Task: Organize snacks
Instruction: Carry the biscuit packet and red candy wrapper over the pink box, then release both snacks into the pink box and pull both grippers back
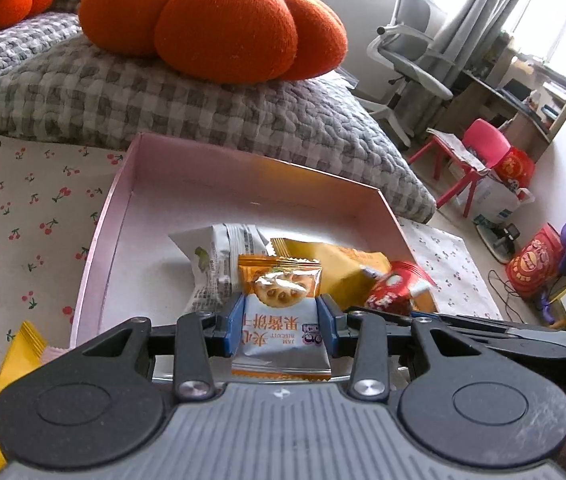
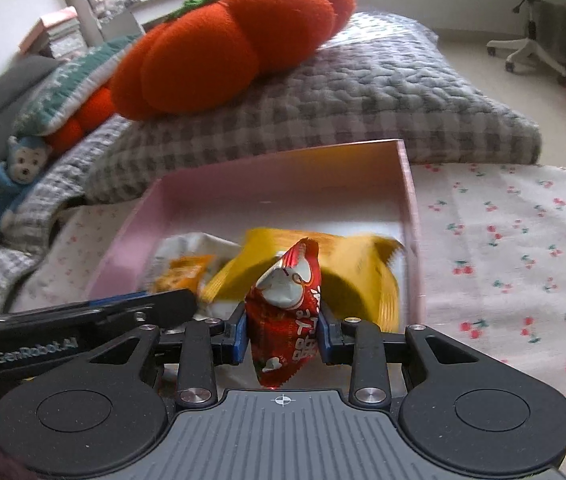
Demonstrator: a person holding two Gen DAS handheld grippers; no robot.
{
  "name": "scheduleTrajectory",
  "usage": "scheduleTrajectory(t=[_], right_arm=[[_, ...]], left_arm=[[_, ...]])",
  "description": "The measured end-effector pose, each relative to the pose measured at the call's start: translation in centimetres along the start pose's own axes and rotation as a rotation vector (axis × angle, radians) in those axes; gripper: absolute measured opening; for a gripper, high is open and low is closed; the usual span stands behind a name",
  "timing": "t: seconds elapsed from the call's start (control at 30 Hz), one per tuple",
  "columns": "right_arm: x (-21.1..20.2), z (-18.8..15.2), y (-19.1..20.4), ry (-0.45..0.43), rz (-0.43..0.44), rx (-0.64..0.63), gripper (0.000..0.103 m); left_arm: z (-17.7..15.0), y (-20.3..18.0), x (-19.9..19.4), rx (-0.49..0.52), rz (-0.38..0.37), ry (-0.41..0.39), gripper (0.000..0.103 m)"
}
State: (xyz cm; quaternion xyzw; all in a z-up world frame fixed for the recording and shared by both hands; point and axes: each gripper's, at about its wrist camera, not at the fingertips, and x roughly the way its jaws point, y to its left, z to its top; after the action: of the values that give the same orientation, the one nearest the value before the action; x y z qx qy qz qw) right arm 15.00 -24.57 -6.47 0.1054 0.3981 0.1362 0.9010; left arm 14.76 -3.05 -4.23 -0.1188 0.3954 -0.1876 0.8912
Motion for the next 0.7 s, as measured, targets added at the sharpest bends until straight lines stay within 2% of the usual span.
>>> scheduleTrajectory(t=[0.13, 0.33, 0.5, 0.57, 0.63, 0.7], right_arm=[[0.1, -0.1, -0.8, -0.003, -0.049, 0.007, 0.031], [-0.4, 0.2, -1.0, -0.009, -0.02, 0.019, 0.034], [-0.9, 0.4, -1.0, -0.013, -0.007, 0.034, 0.036], [-1.2, 0.6, -1.1, -0.023, -0.009, 0.046, 0.048], [-1.6, 0.8, -1.4, -0.033, -0.005, 0.064, 0.053], [-1.9, 1.0, -1.6, -0.041, -0.006, 0.075, 0.053]], left_arm=[[0.0, -0.3, 0.3, 0.015, 0.01, 0.006, 0.036], [0.1, -0.6, 0.4, 0.001, -0.021, 0.014, 0.036], [0.2, -1.2, 0.5, 0.027, -0.03, 0.021, 0.036], [0.1, -1.3, 0.4, 0.033, -0.022, 0.022, 0.037], [0.1, -1.4, 0.3, 0.04, -0.021, 0.019, 0.038], [0.2, -1.4, 0.0, 0.044, -0.02, 0.015, 0.04]])
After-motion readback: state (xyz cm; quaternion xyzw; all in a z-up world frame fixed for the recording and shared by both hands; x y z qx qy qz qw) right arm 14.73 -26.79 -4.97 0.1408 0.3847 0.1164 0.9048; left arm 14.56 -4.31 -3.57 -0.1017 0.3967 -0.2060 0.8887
